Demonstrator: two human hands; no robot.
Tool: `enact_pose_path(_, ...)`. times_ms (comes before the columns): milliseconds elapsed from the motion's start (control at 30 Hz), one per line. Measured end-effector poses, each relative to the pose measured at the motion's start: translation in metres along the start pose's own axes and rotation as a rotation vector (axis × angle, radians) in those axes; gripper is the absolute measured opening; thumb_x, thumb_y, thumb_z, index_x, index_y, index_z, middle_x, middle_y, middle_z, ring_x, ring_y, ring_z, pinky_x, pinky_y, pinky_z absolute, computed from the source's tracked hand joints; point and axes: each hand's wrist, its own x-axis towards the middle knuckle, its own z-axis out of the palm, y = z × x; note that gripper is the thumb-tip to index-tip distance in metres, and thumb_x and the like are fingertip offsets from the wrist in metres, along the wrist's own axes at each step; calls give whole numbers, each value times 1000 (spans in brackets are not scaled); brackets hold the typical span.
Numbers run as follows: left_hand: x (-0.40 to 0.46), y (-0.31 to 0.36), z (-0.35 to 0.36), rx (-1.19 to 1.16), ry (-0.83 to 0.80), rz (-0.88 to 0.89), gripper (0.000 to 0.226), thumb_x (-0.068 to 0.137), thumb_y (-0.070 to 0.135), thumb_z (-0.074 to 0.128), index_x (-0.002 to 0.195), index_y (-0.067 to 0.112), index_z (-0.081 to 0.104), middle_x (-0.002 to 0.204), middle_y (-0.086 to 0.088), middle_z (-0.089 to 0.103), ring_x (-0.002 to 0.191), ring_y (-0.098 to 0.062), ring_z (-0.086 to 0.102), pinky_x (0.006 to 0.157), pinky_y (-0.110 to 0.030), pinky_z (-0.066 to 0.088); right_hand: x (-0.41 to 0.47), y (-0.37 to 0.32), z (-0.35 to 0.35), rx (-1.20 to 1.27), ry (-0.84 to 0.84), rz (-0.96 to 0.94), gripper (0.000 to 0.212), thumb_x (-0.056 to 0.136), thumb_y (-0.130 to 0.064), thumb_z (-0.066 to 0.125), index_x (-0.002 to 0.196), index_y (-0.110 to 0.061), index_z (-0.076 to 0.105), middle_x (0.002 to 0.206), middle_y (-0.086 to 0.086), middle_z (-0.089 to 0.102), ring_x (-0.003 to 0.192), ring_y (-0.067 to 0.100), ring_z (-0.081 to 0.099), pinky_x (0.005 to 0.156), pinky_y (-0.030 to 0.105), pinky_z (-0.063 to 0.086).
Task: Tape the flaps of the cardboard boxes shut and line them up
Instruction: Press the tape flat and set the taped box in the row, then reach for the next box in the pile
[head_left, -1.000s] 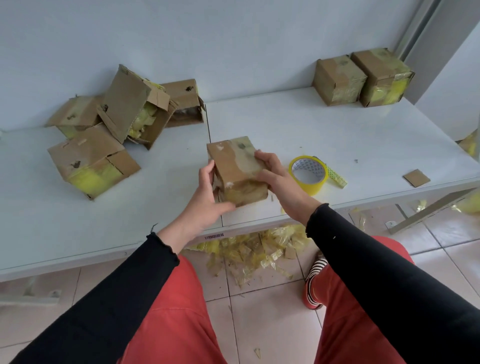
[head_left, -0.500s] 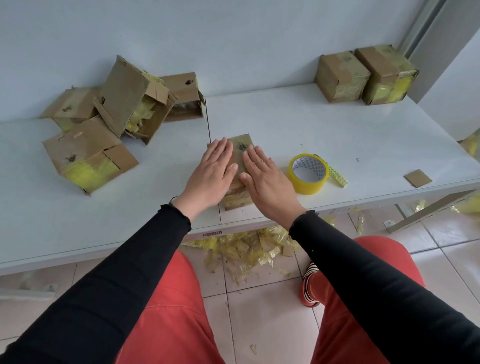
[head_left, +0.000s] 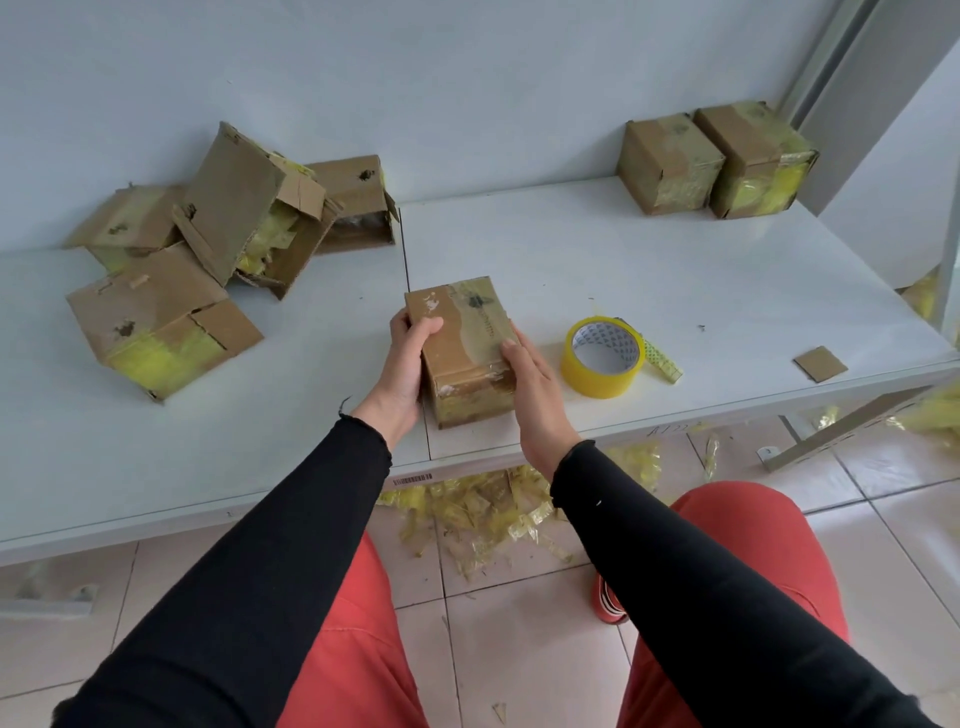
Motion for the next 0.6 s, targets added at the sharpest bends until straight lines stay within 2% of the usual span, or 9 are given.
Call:
enact_pose_path(133, 2, 2, -4, 81, -23, 36, 58, 83, 46, 70, 132, 25, 47, 123, 0, 69, 116, -22, 66, 86, -33, 54, 1, -6, -3, -42, -12, 20, 46, 107, -27, 45, 153, -23, 46, 141, -9, 64, 130, 6, 58, 113, 33, 44)
enact_pose_path(167, 3, 2, -5, 111, -14, 46, 63, 83, 48, 70, 137, 26, 46, 129, 2, 67, 122, -21, 64, 91, -33, 53, 1, -7, -3, -58, -11, 38, 48, 107, -31, 48, 155, -23, 43, 143, -9, 61, 132, 5, 56, 115, 32, 42)
enact_pose_path(233, 2, 3, -6, 146, 36, 40, 83, 81, 53, 74, 151, 29, 35, 150, 1, 53, 136, -20, 54, 111, -41, 45, -2, -8, -4, -88, 34, 71, 55, 104, -42, 56, 153, -21, 44, 146, -7, 59, 133, 6, 54, 117, 34, 40)
enact_pose_path(267, 0, 5, -5, 154, 89, 8, 91, 77, 56, 76, 152, 29, 32, 154, -1, 47, 139, -21, 50, 117, -45, 39, -4, -8, -4, -99, 70, 84, 56, 101, -47, 60, 148, -19, 48, 142, -5, 60, 130, 6, 56, 114, 35, 42)
enact_pose_path(300, -2, 8, -4, 150, 139, -27, 92, 72, 57, 79, 148, 27, 35, 150, -2, 50, 136, -22, 53, 118, -48, 38, -7, -9, -5, -104, 96, 93, 53, 98, -50, 63, 140, -19, 53, 135, -4, 64, 122, 4, 60, 107, 32, 46)
enact_pose_path(367, -3, 13, 0, 108, 169, -48, 75, 71, 53, 82, 130, 23, 47, 133, -2, 64, 123, -21, 62, 114, -49, 44, -10, -15, -4, -97, 96, 90, 40, 96, -48, 66, 124, -20, 58, 120, -4, 69, 102, -4, 66, 91, 24, 47)
enact_pose_path(433, -3, 21, 9, 61, 141, 7, 56, 81, 45, 81, 122, 24, 50, 126, -2, 69, 117, -21, 67, 110, -50, 49, -5, -25, -3, -94, 88, 33, 29, 99, -36, 66, 121, -20, 59, 119, 1, 70, 98, -1, 67, 88, 24, 50)
enact_pose_path(533, 4, 43, 31, 4, 55, 120, 44, 95, 33, 73, 131, 22, 51, 123, 0, 72, 111, -15, 71, 97, -40, 57, 11, -49, -9, -140, 110, -91, 25, 101, -24, 64, 124, -17, 58, 121, 7, 69, 101, 6, 67, 86, 20, 53)
enact_pose_path(600, 15, 59, 50, 51, -33, 168, 44, 100, 29, 67, 141, 24, 52, 128, 5, 70, 112, -8, 70, 96, -34, 56, 26, -66, -21, -184, 136, -156, 25, 101, -22, 63, 125, -16, 59, 121, 6, 69, 99, 5, 66, 82, 16, 50)
